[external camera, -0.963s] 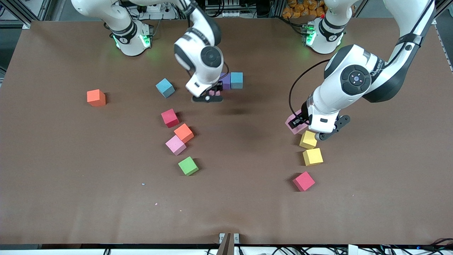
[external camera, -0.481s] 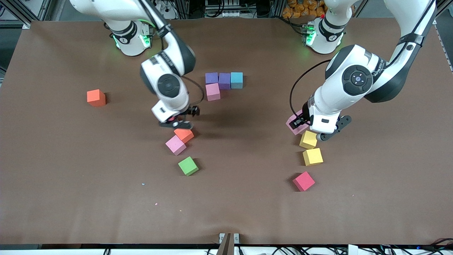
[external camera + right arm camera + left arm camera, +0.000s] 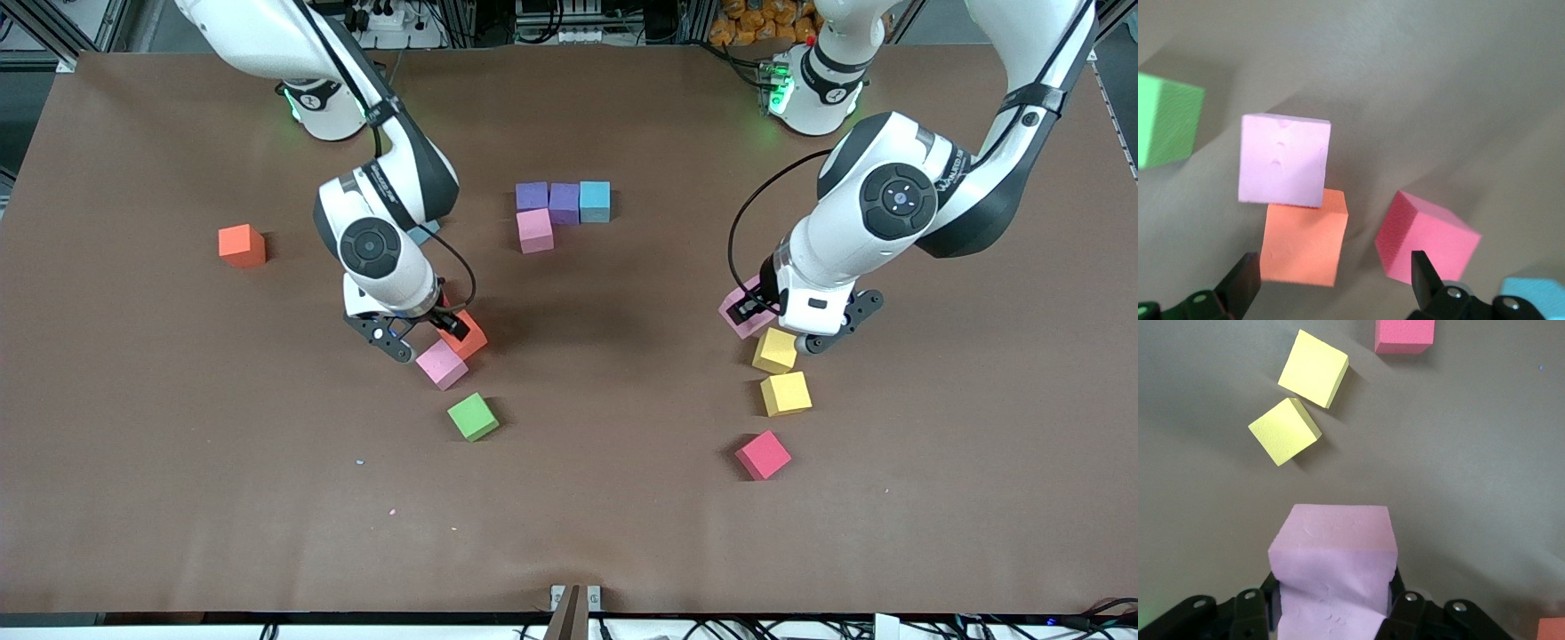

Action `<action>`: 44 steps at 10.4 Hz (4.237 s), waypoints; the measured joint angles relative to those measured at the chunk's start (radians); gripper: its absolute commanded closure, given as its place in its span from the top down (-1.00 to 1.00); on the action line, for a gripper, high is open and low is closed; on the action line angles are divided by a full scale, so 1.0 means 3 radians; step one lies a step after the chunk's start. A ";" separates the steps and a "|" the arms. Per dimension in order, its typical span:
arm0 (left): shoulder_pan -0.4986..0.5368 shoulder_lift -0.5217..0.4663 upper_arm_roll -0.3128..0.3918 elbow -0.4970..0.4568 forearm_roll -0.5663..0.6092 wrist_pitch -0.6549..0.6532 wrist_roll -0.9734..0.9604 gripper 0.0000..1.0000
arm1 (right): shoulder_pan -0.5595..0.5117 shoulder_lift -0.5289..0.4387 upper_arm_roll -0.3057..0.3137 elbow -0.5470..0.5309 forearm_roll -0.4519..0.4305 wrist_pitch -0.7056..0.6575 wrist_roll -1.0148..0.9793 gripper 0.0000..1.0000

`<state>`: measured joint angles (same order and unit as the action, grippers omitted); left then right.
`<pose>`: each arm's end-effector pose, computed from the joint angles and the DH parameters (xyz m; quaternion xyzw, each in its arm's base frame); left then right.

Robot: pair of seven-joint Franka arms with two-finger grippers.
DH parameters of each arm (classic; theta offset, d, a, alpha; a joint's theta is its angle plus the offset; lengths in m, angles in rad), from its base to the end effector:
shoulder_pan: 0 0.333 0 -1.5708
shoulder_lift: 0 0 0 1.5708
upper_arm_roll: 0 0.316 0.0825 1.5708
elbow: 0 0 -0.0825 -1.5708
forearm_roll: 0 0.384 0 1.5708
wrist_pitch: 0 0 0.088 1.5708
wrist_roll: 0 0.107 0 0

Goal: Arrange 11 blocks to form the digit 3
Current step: 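Grasp the orange block with the right gripper, then lift the orange block with the right gripper toward the block row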

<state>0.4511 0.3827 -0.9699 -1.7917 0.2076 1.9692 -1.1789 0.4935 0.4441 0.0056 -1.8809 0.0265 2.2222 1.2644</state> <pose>0.5643 -0.2508 0.4140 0.9527 0.2970 -0.0564 0.0296 0.5468 0.2989 0.2646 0.9231 -0.3810 -0.0414 0.0325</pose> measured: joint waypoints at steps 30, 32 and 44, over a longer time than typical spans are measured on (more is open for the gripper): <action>-0.0002 0.0000 0.0001 0.0041 0.0000 -0.0008 0.0000 -0.65 | 0.1098 0.0497 0.0079 0.0290 -0.0045 -0.0097 -0.1667 -1.00; -0.0003 0.0000 0.0001 0.0041 0.0000 -0.0008 0.0000 -0.65 | 0.1112 0.0498 0.0081 0.0206 -0.0045 0.0017 -0.1690 -1.00; -0.0003 0.0000 0.0001 0.0041 0.0000 -0.0008 0.0000 -0.65 | 0.1182 0.0470 0.0082 0.0110 -0.0045 0.0092 -0.1860 -0.16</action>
<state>0.4502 0.3827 -0.9696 -1.7795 0.2076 1.9668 -1.1789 0.8481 0.5850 0.0302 -1.8480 0.0131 2.2499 0.7065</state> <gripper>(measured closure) 0.396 0.410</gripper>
